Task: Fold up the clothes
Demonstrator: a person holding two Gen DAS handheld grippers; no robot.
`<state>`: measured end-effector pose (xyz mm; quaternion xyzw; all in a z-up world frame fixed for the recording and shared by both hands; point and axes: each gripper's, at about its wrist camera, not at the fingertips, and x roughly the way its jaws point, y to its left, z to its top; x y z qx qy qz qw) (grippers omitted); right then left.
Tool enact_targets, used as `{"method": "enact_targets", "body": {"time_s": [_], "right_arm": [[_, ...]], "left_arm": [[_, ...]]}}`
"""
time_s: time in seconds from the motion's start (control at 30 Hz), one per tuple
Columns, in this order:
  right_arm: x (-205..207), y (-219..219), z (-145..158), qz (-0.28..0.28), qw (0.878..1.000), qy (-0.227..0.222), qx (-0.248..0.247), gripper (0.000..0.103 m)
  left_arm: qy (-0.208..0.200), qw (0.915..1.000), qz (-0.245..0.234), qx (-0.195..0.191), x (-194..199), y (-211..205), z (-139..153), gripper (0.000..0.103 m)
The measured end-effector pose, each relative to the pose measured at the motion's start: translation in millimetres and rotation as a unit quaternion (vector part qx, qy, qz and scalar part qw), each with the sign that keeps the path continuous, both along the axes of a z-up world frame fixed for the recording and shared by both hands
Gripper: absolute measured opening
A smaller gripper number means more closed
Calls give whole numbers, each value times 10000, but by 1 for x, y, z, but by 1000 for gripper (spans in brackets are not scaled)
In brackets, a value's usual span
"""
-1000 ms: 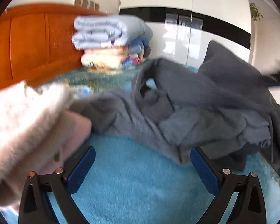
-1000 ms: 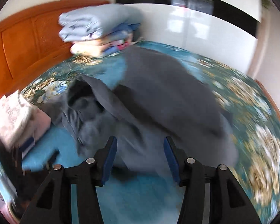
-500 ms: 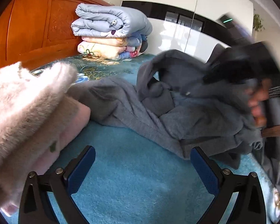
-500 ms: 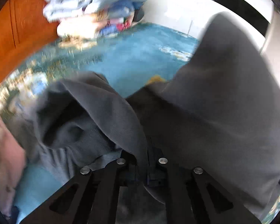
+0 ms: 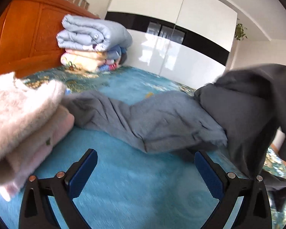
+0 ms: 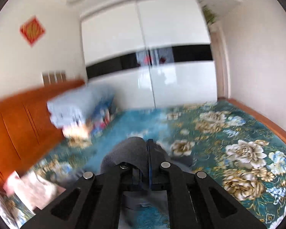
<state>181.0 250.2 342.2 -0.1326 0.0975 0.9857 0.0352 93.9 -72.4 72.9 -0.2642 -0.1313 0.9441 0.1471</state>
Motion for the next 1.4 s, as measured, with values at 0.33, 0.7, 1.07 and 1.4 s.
{"method": "enact_targets", "body": {"time_s": [0.33, 0.7, 1.07, 1.4], "right_arm": [[117, 87, -47, -552, 9968, 249, -527, 5], [187, 217, -214, -1957, 9598, -810, -1844, 5], [217, 263, -279, -2125, 9472, -1066, -2152, 6], [242, 257, -271, -2128, 9432, -803, -2420, 6]], "left_arm": [[-692, 9927, -842, 523, -9, 45, 21, 103], [-1525, 9620, -2262, -97, -43, 170, -1, 102], [-2836, 9143, -2863, 397, -75, 227, -45, 78], [-2018, 9418, -2540, 877, -11, 192, 20, 24]]}}
